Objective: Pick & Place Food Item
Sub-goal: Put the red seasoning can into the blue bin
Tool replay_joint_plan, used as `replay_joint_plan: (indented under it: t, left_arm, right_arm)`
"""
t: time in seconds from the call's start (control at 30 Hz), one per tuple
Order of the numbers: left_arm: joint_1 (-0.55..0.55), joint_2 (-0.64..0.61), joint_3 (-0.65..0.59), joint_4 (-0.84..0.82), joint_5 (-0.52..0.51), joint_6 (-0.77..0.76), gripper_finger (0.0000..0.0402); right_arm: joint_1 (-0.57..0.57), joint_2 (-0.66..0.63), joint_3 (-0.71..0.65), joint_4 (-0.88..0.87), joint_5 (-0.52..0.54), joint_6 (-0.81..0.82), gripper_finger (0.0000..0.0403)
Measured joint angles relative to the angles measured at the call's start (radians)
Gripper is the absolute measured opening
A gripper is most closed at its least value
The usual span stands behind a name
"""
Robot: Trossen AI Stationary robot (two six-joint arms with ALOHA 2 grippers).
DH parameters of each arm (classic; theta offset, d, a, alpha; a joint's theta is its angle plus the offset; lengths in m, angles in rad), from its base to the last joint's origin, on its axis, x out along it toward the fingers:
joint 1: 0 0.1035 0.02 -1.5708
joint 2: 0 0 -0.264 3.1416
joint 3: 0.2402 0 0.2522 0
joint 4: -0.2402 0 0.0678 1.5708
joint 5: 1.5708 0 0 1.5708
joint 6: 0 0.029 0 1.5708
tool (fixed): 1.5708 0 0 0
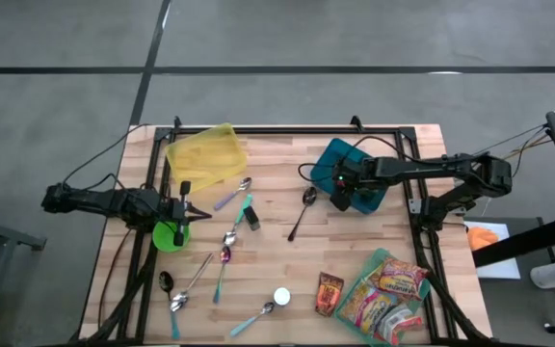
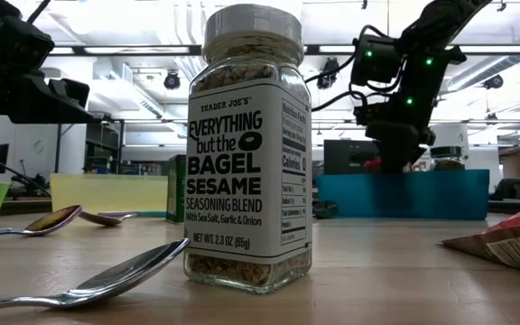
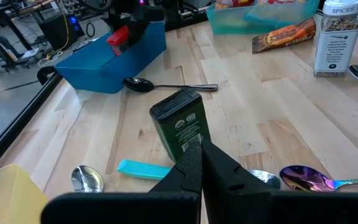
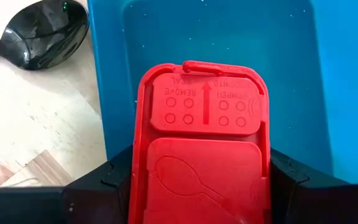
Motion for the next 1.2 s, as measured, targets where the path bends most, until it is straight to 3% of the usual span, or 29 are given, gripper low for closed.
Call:
replay_joint_plan:
  t: [0.9,1.2]
  left_arm:
    - [0.000,0.000,0.000,0.000,0.000,0.000,0.0000]
    - [0.000,0.000,0.000,0.000,0.000,0.000,0.0000]
  right_arm:
    - [0.001,0.000,-0.003,0.002,-0.006,0.000,0.0211]
    - [0.000,-0.003,-0.003,0.000,-0.018,0.000,0.0293]
